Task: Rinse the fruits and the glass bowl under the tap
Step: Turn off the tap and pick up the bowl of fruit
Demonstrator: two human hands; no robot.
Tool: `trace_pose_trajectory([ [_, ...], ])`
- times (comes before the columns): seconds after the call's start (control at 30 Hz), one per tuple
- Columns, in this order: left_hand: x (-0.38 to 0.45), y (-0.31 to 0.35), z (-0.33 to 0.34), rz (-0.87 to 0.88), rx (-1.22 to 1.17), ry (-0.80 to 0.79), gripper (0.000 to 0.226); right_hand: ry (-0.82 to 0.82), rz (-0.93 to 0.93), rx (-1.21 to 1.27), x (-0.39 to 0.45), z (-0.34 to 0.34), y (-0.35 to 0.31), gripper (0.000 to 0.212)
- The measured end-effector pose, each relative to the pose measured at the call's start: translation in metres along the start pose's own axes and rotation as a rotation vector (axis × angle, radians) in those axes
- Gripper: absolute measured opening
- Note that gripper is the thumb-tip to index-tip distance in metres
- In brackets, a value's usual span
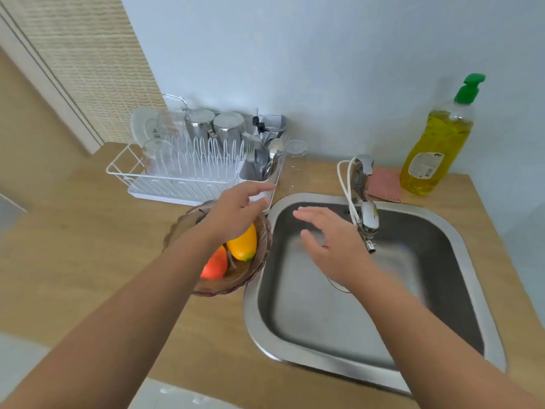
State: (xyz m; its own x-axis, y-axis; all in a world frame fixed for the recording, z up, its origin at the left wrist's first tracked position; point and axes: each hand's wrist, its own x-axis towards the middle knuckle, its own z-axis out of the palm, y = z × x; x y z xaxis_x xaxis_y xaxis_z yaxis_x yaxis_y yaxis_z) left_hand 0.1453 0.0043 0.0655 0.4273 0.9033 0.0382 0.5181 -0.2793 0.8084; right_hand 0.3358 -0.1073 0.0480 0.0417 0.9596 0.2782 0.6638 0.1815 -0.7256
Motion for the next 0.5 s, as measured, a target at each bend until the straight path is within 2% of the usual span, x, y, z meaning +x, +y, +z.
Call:
trace_pose_trajectory([
  [0.2,-0.044,-0.056,-0.052,-0.2,0.1,0.129,0.033,-0.242,0.381,0.126,0.003,0.057,0.0,0.047],
  [0.33,-0.058,-0.095,-0.068,-0.351,0.163,0.2,0.038,-0.233,0.555,0.27,0.001,0.086,0.001,0.055],
  [0.5,-0.064,-0.134,-0.077,-0.372,0.248,0.242,0.044,-0.155,0.63,0.366,0.004,0.114,-0.005,0.062],
])
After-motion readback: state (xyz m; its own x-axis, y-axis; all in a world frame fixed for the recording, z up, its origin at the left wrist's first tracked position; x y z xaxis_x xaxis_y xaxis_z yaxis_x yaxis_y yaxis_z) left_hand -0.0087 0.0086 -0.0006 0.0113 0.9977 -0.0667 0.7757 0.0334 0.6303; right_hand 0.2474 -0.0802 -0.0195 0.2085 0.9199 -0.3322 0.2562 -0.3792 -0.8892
